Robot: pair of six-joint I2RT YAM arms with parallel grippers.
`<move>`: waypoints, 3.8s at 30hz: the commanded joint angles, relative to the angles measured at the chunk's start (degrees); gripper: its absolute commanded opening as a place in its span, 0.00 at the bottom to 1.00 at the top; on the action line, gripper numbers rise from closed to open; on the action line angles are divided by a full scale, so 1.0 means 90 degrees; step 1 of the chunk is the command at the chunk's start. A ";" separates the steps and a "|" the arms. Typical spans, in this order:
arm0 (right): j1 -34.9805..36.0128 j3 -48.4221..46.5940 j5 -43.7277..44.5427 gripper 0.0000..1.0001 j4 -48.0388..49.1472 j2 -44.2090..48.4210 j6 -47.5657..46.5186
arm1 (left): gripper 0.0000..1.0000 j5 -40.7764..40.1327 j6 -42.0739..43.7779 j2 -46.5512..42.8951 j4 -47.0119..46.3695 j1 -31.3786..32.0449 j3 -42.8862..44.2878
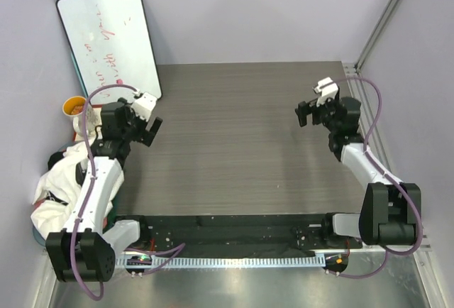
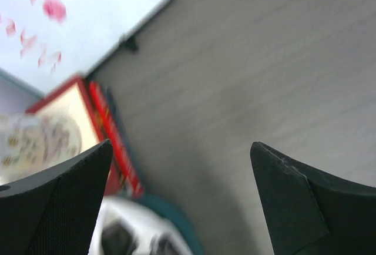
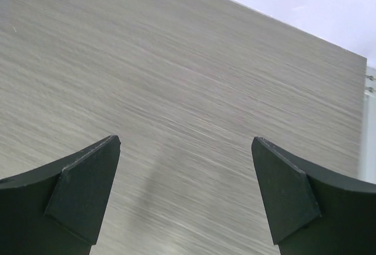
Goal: Fold and stack the t-shirts
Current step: Grab crumpled tshirt from bin with the left arm, then move the tshirt to the center of the board, then flatten out the tshirt
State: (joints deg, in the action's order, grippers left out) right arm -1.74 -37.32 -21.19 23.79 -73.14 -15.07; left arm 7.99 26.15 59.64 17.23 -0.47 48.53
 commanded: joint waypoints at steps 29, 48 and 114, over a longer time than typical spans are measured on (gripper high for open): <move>0.0193 -0.4652 -0.0858 1.00 -0.5583 -0.2732 -0.2065 | 0.81 -0.3271 0.2924 -0.1090 0.3925 -0.1256 -0.0881; 0.0447 -0.4808 -0.0595 1.00 -0.5974 -0.2869 -0.2427 | 0.00 -0.0908 0.2261 -0.1314 0.4521 -0.1442 0.2134; 0.0779 -0.7659 -0.0751 0.98 -0.6496 -0.5291 -0.1702 | 1.00 0.0663 0.1557 0.4017 -0.0129 0.2367 0.3523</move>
State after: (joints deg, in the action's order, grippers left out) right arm 4.51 -99.92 -20.84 -22.35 -120.73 -19.59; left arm 10.92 35.68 94.08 15.09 20.97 80.18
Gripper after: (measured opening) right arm 0.985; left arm 0.996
